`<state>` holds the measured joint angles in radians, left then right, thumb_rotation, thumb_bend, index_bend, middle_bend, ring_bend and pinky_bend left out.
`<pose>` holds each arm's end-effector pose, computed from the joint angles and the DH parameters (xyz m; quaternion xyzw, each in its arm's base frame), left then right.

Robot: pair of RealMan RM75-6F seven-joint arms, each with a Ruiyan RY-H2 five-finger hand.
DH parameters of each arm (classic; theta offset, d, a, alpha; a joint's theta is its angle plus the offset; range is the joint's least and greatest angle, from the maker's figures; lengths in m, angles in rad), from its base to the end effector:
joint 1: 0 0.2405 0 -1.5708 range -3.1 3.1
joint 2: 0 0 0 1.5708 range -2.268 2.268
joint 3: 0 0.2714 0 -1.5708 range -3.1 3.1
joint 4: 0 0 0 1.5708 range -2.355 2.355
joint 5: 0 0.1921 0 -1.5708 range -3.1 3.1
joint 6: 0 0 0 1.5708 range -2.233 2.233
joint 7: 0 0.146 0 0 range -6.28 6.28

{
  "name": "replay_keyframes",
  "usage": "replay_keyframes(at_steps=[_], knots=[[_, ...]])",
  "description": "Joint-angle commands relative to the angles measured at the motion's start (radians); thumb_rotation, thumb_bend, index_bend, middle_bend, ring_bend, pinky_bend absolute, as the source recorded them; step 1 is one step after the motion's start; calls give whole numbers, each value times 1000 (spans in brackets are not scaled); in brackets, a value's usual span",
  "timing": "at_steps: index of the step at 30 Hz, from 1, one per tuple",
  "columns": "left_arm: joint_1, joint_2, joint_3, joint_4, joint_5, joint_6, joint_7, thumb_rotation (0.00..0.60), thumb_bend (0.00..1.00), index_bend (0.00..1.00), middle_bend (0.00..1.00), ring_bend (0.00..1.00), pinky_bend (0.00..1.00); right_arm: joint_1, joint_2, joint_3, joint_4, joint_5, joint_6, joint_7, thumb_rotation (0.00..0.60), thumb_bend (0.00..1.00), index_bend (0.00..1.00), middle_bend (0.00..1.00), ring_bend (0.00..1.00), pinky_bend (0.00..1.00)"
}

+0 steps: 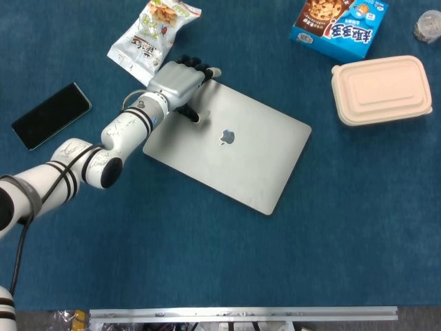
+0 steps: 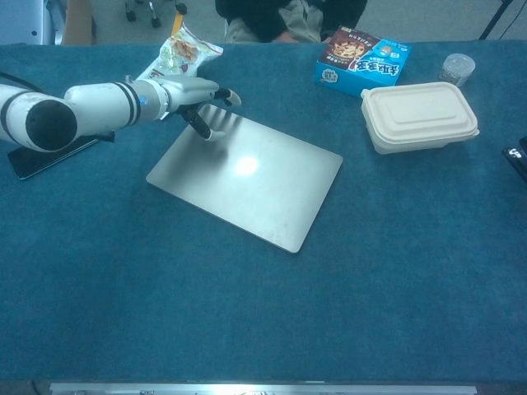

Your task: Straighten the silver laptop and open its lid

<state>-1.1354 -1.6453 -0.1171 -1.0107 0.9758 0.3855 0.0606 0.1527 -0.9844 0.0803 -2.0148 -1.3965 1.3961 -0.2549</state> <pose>-0.1217 0.4410 -0.0478 -0.8174 -0.4146 -0.2230 0.3319 -0.2478 -0.1977 0.1890 0.6104 -0.4106 0.3789 0.5615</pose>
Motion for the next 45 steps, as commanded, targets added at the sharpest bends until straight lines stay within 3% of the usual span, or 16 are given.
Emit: replay_keyframes(at_steps=[1, 28, 45], knots=[[-2, -2, 5, 4, -6, 0, 7, 400, 342, 94, 130, 0, 0, 0, 0, 0, 0, 1, 0, 0, 600, 301, 101, 140, 40, 105], [-12, 16, 48, -31, -70, 20, 71, 348, 342, 94, 273, 0, 0, -14, 8, -3, -5, -6, 19, 14, 600, 301, 101, 140, 40, 105], [23, 148, 123, -199, -116, 86, 149, 331, 342, 94, 296, 0, 0, -25, 10, -11, -22, -40, 37, 12, 600, 301, 101, 140, 40, 105]])
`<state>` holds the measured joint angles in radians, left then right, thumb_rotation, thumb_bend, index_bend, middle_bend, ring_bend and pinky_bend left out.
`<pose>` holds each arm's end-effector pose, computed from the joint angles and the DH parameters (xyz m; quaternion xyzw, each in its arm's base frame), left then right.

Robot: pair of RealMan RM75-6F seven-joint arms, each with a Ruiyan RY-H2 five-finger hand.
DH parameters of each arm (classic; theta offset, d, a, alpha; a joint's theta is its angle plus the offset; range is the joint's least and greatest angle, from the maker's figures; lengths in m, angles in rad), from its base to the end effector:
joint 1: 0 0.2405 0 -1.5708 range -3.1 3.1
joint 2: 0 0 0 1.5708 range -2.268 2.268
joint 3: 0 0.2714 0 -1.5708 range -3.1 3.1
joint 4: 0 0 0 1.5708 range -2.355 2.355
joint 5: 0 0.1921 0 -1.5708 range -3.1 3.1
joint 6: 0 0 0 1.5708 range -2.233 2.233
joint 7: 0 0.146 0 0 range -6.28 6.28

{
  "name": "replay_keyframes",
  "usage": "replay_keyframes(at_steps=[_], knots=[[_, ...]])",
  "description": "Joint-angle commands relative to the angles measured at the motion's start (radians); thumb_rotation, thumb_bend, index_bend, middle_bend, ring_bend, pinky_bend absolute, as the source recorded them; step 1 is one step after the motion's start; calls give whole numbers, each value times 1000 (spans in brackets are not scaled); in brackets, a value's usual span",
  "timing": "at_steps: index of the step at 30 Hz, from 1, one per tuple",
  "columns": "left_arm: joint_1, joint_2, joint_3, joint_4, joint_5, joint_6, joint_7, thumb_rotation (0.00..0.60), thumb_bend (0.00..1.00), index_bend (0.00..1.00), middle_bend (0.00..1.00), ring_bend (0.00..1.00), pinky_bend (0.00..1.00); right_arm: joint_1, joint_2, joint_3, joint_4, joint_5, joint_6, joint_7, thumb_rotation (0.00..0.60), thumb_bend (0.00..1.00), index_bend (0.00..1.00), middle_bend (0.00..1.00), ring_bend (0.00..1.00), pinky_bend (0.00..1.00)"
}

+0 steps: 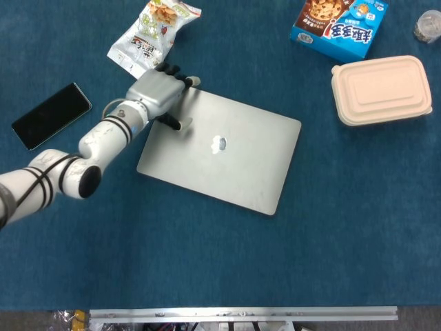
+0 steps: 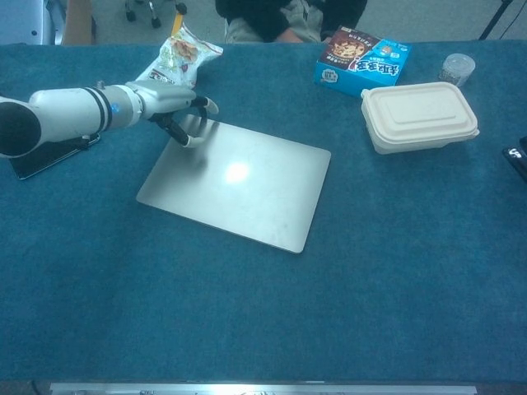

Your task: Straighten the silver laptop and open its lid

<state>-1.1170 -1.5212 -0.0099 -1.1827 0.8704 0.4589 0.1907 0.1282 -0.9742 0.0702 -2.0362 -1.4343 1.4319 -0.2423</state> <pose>-0.1484 0.4235 -0.0204 -0.8302 -0.3932 -0.1842 0.3496 -0.2436 -0.1895 0.1938 0.6035 -0.4086 0.3923 0.5612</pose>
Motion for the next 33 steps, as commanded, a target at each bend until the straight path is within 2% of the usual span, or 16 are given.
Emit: replay_keyframes(at_steps=[1, 7, 22, 29, 33], knots=[[5, 32, 19, -38, -15, 19, 25, 331, 342, 94, 296, 0, 0, -1, 0, -1, -2, -4, 2, 0, 600, 301, 101, 140, 40, 105], [12, 46, 6, -76, -25, 65, 33, 329, 342, 94, 265, 0, 0, -1, -5, -2, -1, -8, -1, 1, 600, 301, 101, 140, 40, 105], [-10, -27, -28, 7, -55, 57, 41, 331, 342, 94, 207, 0, 0, -6, -3, 1, 1, 2, 3, -1, 600, 301, 100, 140, 40, 105], [-21, -58, -15, 48, -75, 34, 61, 328, 342, 94, 203, 0, 0, -9, 2, 4, 2, 5, 9, 2, 600, 301, 100, 140, 40, 105], [-20, -56, -3, 49, -86, 31, 73, 329, 342, 94, 235, 0, 0, -12, 5, 4, 2, 4, 13, 6, 600, 301, 101, 140, 40, 105]])
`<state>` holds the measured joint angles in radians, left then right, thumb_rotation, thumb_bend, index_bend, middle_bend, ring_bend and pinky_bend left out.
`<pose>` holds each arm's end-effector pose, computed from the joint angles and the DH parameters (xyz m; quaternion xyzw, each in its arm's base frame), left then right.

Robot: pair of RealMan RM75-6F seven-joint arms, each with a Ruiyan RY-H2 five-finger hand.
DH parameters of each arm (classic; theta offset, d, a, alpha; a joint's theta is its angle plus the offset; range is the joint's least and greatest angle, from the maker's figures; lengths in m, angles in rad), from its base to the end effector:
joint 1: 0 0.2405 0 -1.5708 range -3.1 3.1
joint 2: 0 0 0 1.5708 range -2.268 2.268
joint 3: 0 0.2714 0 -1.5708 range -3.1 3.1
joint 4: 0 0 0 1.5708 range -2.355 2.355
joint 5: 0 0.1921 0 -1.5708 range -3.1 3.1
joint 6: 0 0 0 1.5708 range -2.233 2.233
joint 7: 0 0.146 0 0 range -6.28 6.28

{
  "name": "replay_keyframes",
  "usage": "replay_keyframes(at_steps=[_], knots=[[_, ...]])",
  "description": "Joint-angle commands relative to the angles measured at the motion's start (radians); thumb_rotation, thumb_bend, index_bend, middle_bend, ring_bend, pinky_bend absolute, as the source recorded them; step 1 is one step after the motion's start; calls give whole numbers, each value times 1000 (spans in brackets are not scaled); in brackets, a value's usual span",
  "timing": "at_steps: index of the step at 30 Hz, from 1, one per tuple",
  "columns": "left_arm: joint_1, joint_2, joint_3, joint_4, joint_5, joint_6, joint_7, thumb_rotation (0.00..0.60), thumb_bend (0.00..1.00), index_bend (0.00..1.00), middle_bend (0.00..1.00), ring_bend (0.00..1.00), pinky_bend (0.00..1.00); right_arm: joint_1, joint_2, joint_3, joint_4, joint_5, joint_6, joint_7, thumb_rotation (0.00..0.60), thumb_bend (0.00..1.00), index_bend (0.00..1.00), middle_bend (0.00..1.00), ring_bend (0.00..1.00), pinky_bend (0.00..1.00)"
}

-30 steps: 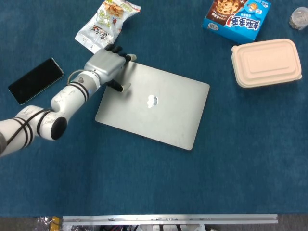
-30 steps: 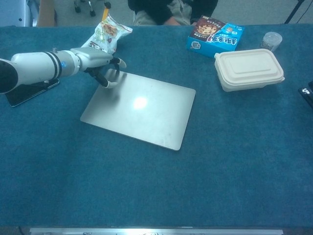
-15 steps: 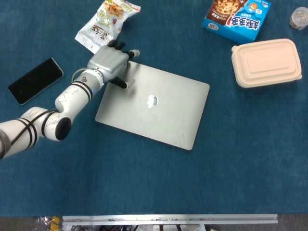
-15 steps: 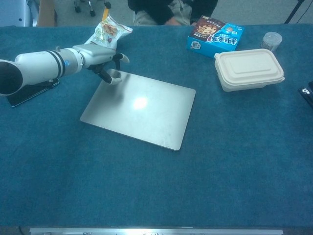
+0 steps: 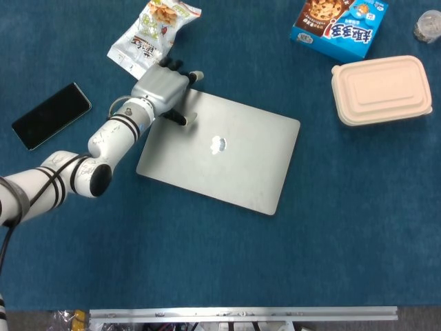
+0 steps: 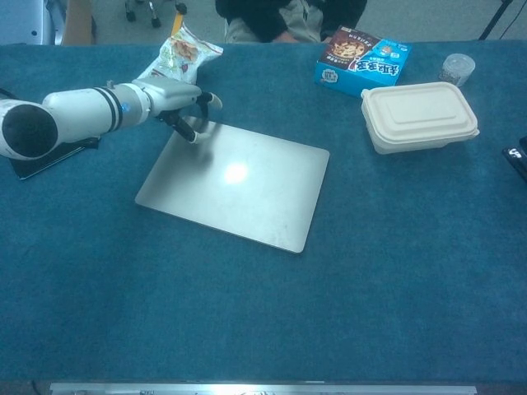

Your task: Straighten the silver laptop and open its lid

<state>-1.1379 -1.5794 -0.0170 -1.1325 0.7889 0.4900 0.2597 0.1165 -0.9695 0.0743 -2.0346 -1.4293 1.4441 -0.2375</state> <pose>-0.1400 0.4301 -0.0325 -0.8235 -0.3885 -0.1924 0.3659 -0.2464 -0.1876 0.1975 0.5961 -0.4091 0.3919 0.5689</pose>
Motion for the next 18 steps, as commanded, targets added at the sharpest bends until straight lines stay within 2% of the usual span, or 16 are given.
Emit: replay_keyframes(at_steps=[1, 4, 18], knots=[[1, 5, 6, -5, -8, 0, 6, 327, 342, 94, 248, 0, 0, -1, 0, 0, 1, -1, 1, 2, 600, 301, 101, 140, 40, 105], [2, 19, 16, -21, -16, 1, 16, 327, 342, 94, 282, 0, 0, -1, -1, 1, 2, -3, 1, 6, 600, 301, 101, 140, 40, 105], [23, 96, 51, -143, -36, 51, 47, 326, 342, 94, 282, 0, 0, -10, -3, -4, -8, -33, 19, 8, 600, 301, 101, 140, 40, 105]])
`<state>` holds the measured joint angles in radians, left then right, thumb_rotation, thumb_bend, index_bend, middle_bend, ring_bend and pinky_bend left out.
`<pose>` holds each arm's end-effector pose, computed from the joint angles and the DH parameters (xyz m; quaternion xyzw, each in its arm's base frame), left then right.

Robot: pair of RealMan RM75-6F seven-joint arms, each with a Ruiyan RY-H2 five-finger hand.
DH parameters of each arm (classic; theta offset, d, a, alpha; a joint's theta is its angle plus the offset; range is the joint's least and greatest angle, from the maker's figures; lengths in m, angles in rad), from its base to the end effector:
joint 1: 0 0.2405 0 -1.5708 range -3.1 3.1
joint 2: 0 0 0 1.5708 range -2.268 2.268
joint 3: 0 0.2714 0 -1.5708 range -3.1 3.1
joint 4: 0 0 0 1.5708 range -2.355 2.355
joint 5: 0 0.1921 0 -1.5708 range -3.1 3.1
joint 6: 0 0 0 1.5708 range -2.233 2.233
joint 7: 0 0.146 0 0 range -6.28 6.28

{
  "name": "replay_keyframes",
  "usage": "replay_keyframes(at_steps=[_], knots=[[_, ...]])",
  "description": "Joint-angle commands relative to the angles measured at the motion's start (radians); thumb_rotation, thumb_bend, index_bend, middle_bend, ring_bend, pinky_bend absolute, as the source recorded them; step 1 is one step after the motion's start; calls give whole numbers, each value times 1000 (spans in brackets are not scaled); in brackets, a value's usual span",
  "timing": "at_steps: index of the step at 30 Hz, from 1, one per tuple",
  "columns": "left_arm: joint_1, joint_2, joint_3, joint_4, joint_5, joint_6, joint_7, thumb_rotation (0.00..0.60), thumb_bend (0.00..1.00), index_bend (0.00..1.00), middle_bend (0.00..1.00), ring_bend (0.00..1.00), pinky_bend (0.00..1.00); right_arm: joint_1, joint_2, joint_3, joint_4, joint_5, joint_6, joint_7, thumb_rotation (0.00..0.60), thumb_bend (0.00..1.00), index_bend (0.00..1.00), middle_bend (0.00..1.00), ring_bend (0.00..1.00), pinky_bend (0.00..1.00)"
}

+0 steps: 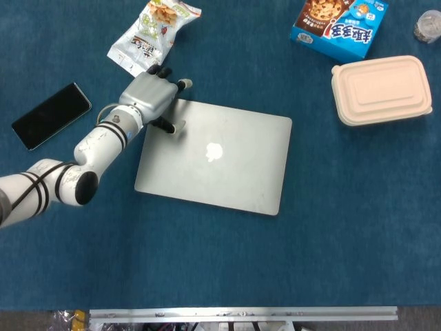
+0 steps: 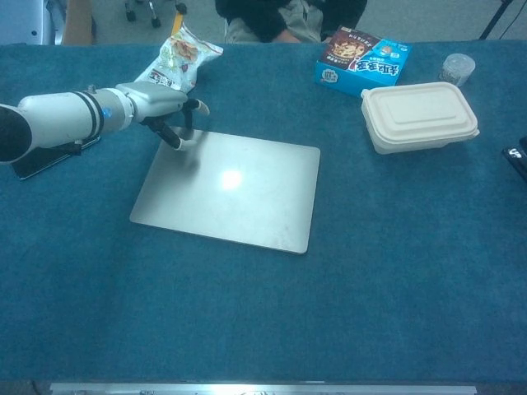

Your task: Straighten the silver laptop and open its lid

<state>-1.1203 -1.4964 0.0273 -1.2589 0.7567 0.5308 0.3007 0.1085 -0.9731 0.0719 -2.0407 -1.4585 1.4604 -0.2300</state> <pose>-0.1531 0.4151 -0.0149 -0.8268 -0.3888 -0.1756 0.3667 -0.2423 -0.1850 0.1978 0.5950 -0.4051 0.4043 0.5643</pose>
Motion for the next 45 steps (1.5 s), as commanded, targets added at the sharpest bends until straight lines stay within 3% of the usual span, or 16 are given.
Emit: replay_keyframes(at_steps=[1, 9, 20, 29, 45], knots=[[7, 18, 9, -24, -5, 14, 8, 324, 342, 94, 282, 0, 0, -3, 1, -2, -3, -6, 4, 0, 600, 301, 101, 140, 40, 105], [26, 51, 25, -78, -16, 51, 22, 321, 342, 93, 281, 0, 0, -14, 5, -6, -7, -27, 19, 11, 600, 301, 101, 140, 40, 105], [21, 42, -18, -70, -14, 74, 20, 321, 342, 93, 261, 0, 0, -21, 8, -8, 1, -30, 23, 26, 600, 301, 101, 140, 40, 105], [18, 2, 8, -25, -35, 43, 46, 320, 342, 93, 262, 0, 0, -31, 19, -4, 4, -24, 36, 33, 600, 301, 101, 140, 40, 105], [23, 47, 36, -106, -61, 71, 82, 321, 342, 93, 274, 0, 0, -35, 16, -2, 9, -37, 42, 49, 600, 301, 101, 140, 40, 105]])
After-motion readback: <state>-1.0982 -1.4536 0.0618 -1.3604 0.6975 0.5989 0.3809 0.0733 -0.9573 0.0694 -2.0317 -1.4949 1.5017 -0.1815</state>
